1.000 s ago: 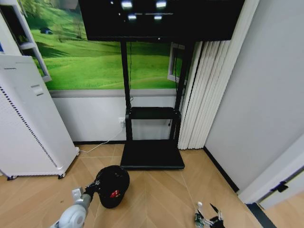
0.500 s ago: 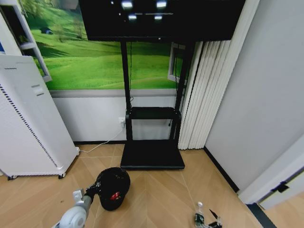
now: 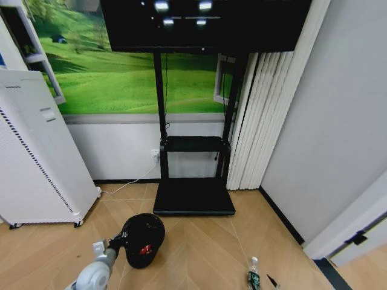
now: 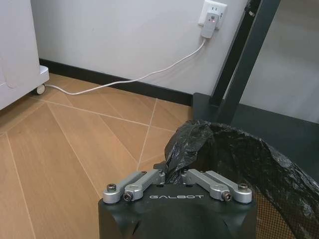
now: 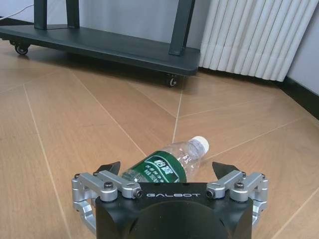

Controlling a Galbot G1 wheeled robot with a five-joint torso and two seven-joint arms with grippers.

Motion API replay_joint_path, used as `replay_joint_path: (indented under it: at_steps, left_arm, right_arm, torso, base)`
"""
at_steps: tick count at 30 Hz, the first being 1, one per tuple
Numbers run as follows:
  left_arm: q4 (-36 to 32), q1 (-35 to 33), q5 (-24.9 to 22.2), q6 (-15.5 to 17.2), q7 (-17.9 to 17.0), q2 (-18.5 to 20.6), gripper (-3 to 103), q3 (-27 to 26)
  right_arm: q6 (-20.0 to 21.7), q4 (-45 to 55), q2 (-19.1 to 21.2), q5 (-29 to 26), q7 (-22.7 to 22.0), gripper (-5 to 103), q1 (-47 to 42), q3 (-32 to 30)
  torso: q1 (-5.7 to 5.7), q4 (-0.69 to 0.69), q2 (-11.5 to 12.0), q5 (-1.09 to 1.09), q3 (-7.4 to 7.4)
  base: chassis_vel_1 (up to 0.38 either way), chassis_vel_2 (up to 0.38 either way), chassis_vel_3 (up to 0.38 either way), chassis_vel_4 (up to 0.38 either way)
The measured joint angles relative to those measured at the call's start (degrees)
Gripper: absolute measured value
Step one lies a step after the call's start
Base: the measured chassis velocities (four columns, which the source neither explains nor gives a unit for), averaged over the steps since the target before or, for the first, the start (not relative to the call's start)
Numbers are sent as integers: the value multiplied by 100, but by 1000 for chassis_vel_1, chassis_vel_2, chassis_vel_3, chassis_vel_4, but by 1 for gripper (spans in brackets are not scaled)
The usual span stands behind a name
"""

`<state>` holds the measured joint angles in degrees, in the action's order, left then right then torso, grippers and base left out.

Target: Pick up the trash bin and place the garbage on the floor into it.

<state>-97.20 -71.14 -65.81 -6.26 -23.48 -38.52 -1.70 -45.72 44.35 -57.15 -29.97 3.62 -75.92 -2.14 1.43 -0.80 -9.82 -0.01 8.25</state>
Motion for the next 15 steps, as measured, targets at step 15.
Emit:
replay_joint_path:
  at_steps: [15]
  left_arm:
    - [-32, -55, 39, -15, 5, -34, 6, 14]
  right_arm:
    - [3, -374, -221, 9, -84, 100, 351, 325]
  torso:
    - [0, 0, 1, 1, 0]
  base:
    - [0, 0, 0, 0]
